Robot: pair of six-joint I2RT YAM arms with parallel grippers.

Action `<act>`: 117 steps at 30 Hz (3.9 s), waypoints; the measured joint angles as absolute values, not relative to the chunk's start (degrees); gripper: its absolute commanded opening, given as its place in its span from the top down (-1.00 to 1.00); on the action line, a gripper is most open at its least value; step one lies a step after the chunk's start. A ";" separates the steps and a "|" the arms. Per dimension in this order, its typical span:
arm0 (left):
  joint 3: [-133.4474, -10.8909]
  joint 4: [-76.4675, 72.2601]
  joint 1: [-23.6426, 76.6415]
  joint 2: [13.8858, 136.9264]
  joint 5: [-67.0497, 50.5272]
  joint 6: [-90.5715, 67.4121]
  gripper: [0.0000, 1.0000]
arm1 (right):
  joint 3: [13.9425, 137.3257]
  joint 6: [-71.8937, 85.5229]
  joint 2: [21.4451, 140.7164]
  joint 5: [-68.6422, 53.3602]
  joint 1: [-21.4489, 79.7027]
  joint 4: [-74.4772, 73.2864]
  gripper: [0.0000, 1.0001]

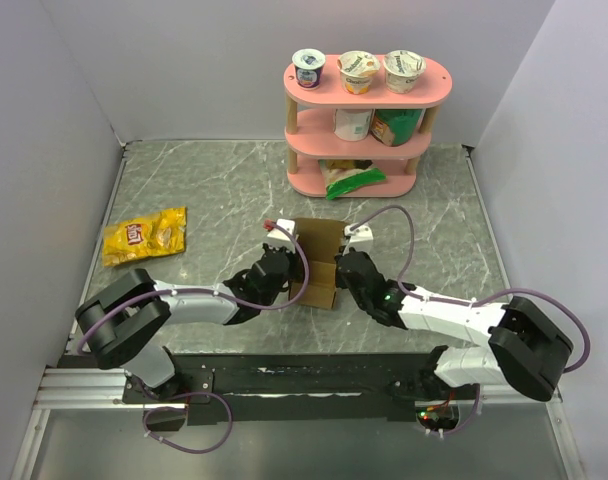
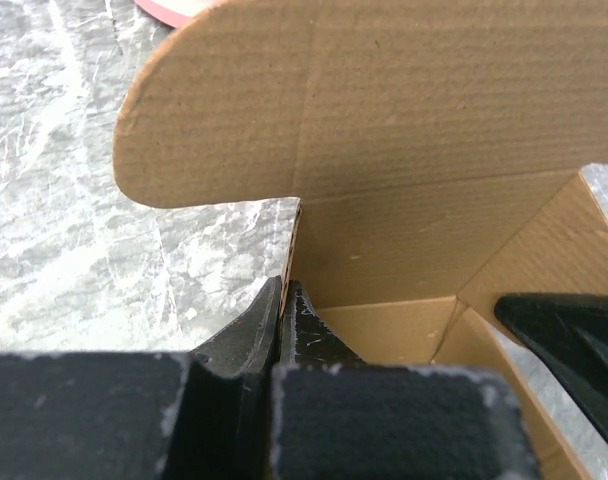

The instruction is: Fold the paper box

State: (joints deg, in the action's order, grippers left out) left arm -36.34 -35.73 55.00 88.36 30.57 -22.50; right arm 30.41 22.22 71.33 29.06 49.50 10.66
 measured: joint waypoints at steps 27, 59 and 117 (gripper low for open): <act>-29.45 -48.86 57.69 88.92 37.23 -25.71 0.98 | 39.64 33.52 78.74 40.53 54.17 0.93 1.00; -28.91 -49.54 58.33 89.30 39.24 -32.62 0.98 | 50.30 49.54 90.13 54.72 65.65 -19.92 0.00; -28.97 -41.25 41.80 80.90 -11.53 -1.89 0.98 | 63.94 -31.05 74.15 -35.62 29.58 -24.36 -0.93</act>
State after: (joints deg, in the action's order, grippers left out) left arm -28.97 -41.25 41.80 80.90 -11.53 -1.89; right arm 63.94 -31.05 74.15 -35.62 29.58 -24.36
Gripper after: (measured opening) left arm 0.031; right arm 0.961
